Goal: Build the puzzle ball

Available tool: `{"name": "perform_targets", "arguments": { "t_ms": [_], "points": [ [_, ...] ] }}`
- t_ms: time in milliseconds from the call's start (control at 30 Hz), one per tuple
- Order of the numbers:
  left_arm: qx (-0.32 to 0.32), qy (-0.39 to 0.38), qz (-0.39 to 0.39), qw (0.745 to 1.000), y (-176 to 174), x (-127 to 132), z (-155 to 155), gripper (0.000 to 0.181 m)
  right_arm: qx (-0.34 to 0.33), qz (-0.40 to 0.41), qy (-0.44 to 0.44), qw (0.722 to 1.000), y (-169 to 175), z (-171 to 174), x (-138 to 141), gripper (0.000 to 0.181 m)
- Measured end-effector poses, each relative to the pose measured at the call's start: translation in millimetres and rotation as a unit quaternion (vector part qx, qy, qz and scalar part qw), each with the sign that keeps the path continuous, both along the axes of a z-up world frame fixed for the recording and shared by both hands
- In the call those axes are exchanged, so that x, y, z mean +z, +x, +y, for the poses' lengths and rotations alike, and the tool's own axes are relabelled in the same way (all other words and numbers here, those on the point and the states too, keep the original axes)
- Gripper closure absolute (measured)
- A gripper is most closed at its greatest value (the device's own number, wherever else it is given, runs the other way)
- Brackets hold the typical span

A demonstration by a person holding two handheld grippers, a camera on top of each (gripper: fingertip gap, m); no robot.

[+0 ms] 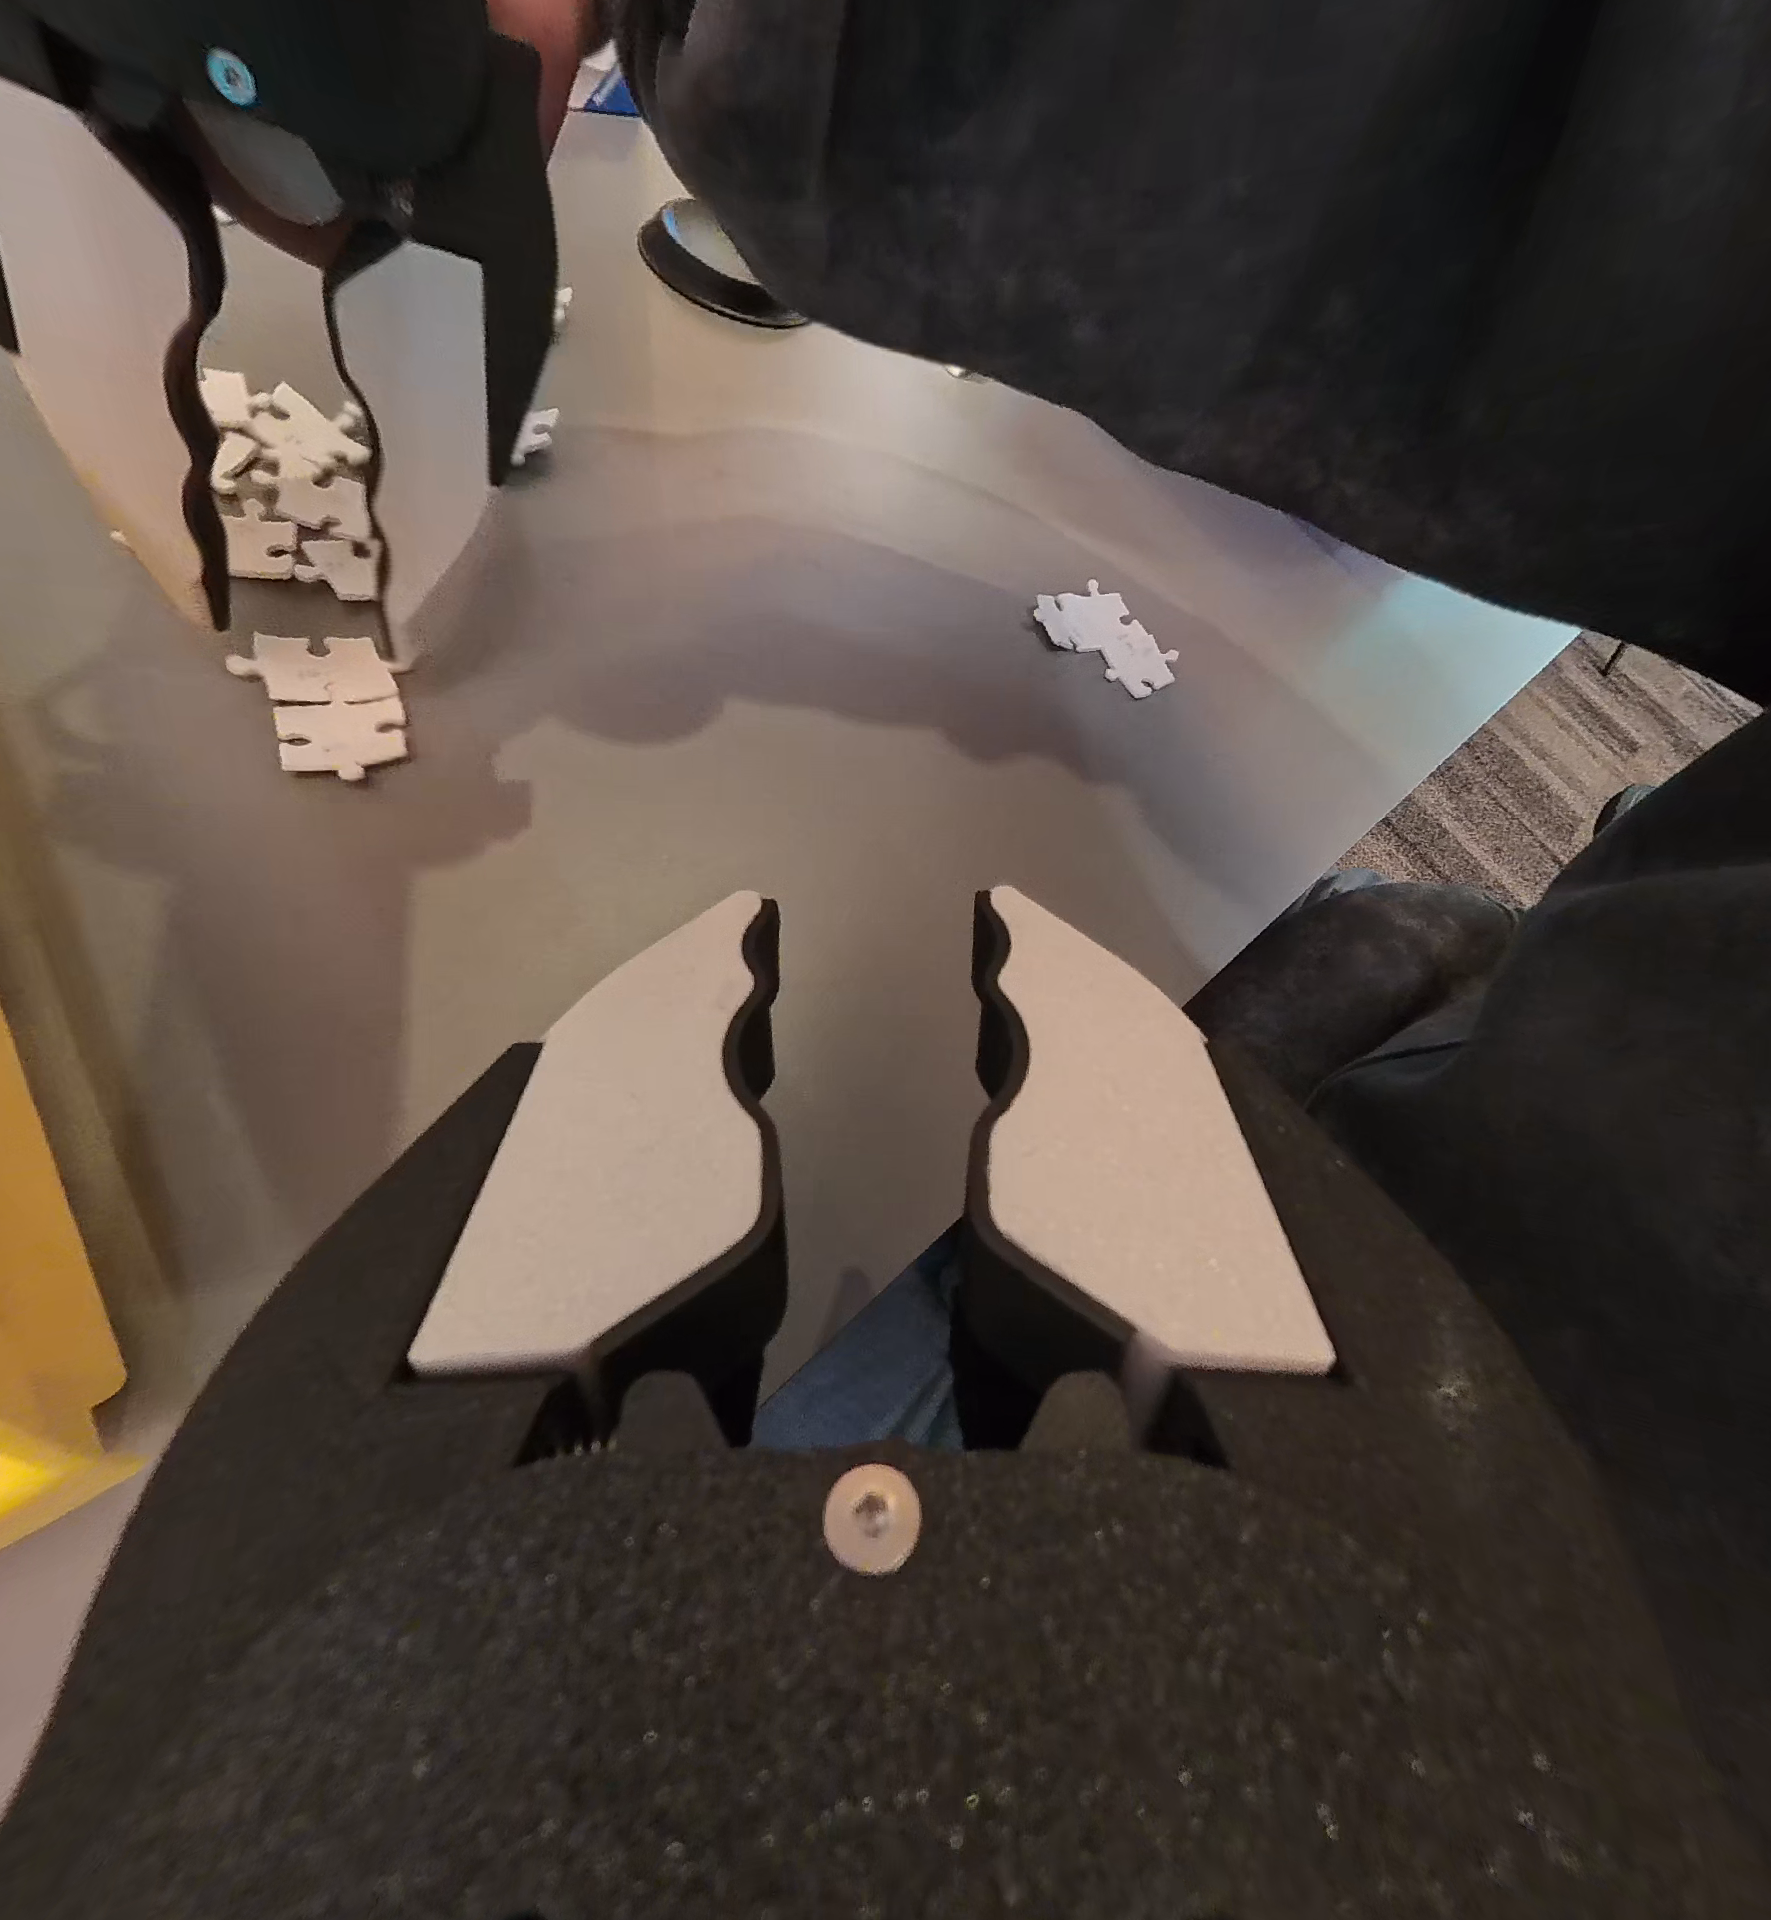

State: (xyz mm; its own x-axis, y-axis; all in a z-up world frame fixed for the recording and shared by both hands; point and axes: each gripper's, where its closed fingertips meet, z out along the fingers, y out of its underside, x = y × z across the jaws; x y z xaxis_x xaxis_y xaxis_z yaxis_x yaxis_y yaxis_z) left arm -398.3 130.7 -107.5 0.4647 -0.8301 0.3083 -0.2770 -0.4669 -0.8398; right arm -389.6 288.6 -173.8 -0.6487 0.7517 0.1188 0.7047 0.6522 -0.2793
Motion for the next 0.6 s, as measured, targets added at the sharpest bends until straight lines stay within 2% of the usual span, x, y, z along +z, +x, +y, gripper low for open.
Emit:
{"name": "perform_targets", "arguments": {
  "t_ms": [100,167,267,600],
  "points": [
    [-0.001,0.001,0.002,1.0,0,0,-1,0.146,-0.05,0.017,-0.036,0.998,-2,0,3,0.18],
    [0.0,0.003,0.0,1.0,0,1,-1,0.146,-0.097,0.03,-0.049,0.994,-4,4,-2,0.181],
    [0.001,0.001,-0.003,1.0,-1,2,-1,0.146,-0.118,0.03,-0.057,0.991,-3,4,-12,0.181],
    [0.001,0.0,-0.004,1.0,-1,2,0,0.146,-0.099,0.024,-0.027,0.994,-4,4,-20,0.181]
  ]
}}
